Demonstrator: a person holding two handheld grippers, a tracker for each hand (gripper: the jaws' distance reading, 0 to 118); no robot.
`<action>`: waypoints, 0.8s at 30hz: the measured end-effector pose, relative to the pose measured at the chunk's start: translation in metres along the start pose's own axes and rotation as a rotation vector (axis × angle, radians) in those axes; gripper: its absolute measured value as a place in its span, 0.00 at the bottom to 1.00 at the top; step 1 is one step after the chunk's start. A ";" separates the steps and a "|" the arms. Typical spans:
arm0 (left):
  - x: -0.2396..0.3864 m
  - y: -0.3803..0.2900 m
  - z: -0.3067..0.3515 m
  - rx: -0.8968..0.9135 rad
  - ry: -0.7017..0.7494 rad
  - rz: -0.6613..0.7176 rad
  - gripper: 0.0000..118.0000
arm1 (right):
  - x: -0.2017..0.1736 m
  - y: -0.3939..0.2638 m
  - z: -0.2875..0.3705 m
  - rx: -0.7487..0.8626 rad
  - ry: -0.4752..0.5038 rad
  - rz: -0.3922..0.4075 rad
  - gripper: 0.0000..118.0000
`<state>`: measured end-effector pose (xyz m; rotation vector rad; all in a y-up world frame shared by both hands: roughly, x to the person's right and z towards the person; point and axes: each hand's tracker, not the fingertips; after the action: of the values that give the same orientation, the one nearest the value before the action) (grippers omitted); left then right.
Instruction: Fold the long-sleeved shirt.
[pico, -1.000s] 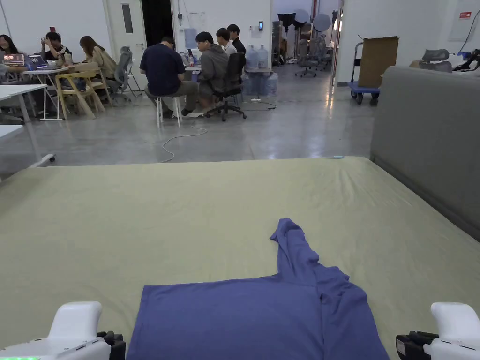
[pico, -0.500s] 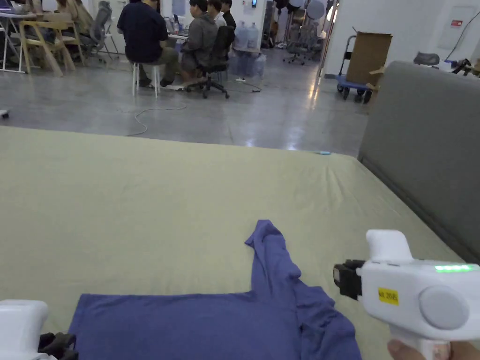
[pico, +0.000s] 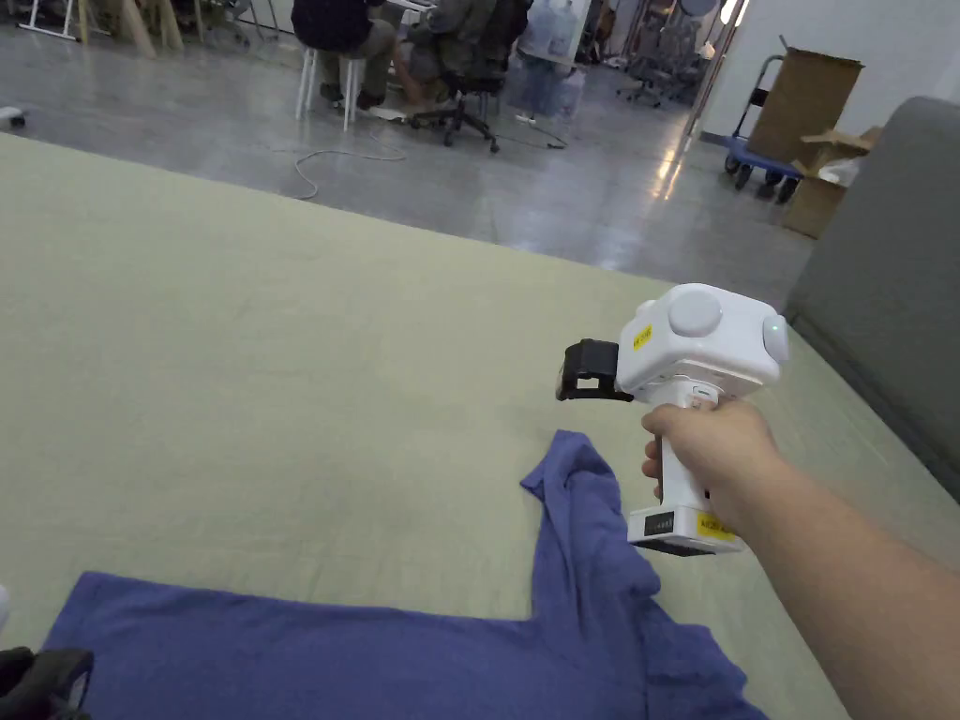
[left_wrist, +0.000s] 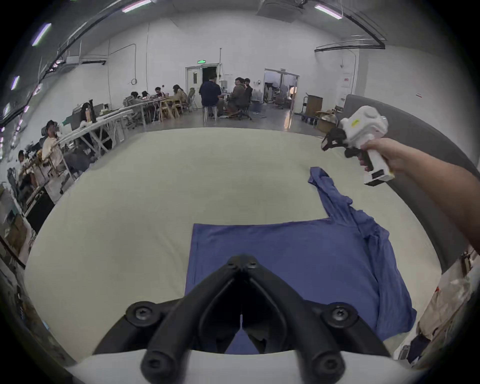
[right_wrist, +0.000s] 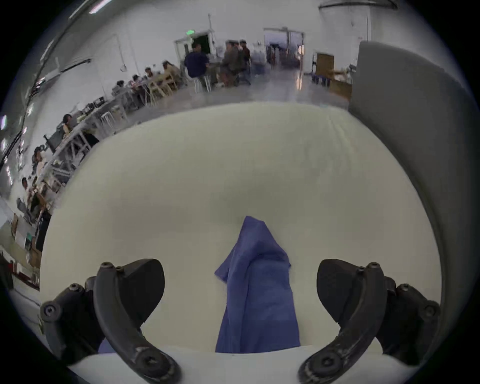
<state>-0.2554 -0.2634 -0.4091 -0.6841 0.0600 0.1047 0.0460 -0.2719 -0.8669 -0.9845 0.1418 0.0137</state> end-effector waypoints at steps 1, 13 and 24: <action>0.000 -0.002 -0.006 -0.005 -0.005 0.003 0.00 | 0.003 0.006 -0.019 -0.009 -0.004 -0.015 0.97; -0.007 -0.034 -0.067 -0.077 -0.059 0.007 0.00 | 0.011 0.032 -0.141 -0.118 -0.088 -0.009 0.84; -0.001 -0.044 -0.061 -0.094 -0.055 0.018 0.00 | 0.012 0.034 -0.099 -0.115 -0.065 0.019 0.00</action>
<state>-0.2526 -0.3363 -0.4288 -0.7744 0.0086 0.1440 0.0439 -0.3358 -0.9507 -1.0968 0.0915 0.0712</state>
